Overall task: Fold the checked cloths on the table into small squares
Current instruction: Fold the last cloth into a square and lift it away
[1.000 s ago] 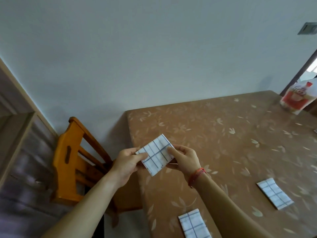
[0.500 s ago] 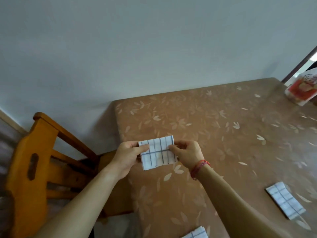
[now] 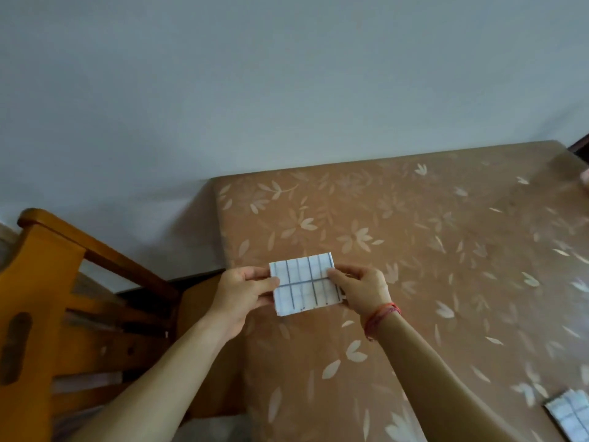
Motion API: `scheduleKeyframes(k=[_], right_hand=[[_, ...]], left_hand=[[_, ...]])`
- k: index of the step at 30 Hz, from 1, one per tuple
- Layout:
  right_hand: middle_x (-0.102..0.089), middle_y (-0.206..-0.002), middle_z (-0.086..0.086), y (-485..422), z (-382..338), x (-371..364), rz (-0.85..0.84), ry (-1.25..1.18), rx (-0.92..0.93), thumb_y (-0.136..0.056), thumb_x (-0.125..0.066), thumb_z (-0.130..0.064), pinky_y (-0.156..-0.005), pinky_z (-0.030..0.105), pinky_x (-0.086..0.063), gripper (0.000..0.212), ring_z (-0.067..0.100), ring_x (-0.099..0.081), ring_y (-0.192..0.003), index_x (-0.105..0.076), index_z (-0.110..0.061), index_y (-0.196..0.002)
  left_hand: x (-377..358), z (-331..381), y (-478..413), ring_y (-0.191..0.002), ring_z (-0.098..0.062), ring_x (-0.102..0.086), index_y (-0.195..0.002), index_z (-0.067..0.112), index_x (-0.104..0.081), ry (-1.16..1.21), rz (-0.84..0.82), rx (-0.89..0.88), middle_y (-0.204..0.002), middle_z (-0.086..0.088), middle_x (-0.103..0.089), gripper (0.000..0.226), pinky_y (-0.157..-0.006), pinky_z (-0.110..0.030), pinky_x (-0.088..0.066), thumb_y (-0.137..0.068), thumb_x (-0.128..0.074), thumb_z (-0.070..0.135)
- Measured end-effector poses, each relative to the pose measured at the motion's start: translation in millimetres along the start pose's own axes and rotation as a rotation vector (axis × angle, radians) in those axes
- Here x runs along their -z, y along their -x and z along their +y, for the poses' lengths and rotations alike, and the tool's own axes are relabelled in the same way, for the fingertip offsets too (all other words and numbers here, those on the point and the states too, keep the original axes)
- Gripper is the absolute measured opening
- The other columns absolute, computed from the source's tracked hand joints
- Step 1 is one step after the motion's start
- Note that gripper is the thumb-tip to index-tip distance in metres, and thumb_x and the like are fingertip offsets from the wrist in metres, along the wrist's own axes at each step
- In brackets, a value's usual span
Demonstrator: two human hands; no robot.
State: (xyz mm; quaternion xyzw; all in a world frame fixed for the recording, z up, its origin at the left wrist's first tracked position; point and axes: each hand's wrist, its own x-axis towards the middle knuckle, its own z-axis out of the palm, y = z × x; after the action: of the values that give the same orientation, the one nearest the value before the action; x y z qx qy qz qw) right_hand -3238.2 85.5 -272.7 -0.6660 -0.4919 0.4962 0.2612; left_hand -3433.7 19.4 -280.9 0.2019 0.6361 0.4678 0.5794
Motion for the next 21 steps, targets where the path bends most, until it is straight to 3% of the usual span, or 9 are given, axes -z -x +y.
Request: scheduleKeyframes(k=[6,12,21], right_hand=[[-0.075,-0.077,0.0,-27,7,-13,-0.047,-0.005,-0.042,-0.08,-0.073,-0.013,-0.072,0.042,-0.061,0.014,0.02,-0.073,-0.081,-0.075,-0.026,-0.077],[-0.074,-0.075,-0.007,-48,8,-15,0.013,0.035,0.003,-0.079,-0.077,-0.018,-0.066,0.027,-0.06,0.012,0.013,-0.072,-0.076,-0.073,-0.029,-0.075],[-0.071,-0.08,-0.014,-104,7,-21,0.064,0.192,0.033,-0.08,-0.071,-0.017,-0.076,0.03,-0.058,0.018,0.008,-0.067,-0.079,-0.073,-0.036,-0.08]], left_hand=[[2,-6,-27,-0.081,-0.016,-0.073,-0.093,0.008,-0.072,-0.033,0.116,-0.023,-0.088,-0.005,-0.076,0.011,-0.07,-0.032,-0.06,-0.083,-0.073,0.004],[-5,-10,-54,-0.078,-0.009,-0.072,-0.098,0.01,-0.072,-0.064,0.189,-0.029,-0.091,-0.002,-0.074,0.016,-0.065,-0.026,-0.059,-0.082,-0.075,0.008],[-28,-4,-108,-0.078,-0.011,-0.07,-0.096,0.009,-0.07,-0.156,0.245,-0.06,-0.091,-0.002,-0.071,0.015,-0.06,-0.02,-0.057,-0.083,-0.074,0.006]])
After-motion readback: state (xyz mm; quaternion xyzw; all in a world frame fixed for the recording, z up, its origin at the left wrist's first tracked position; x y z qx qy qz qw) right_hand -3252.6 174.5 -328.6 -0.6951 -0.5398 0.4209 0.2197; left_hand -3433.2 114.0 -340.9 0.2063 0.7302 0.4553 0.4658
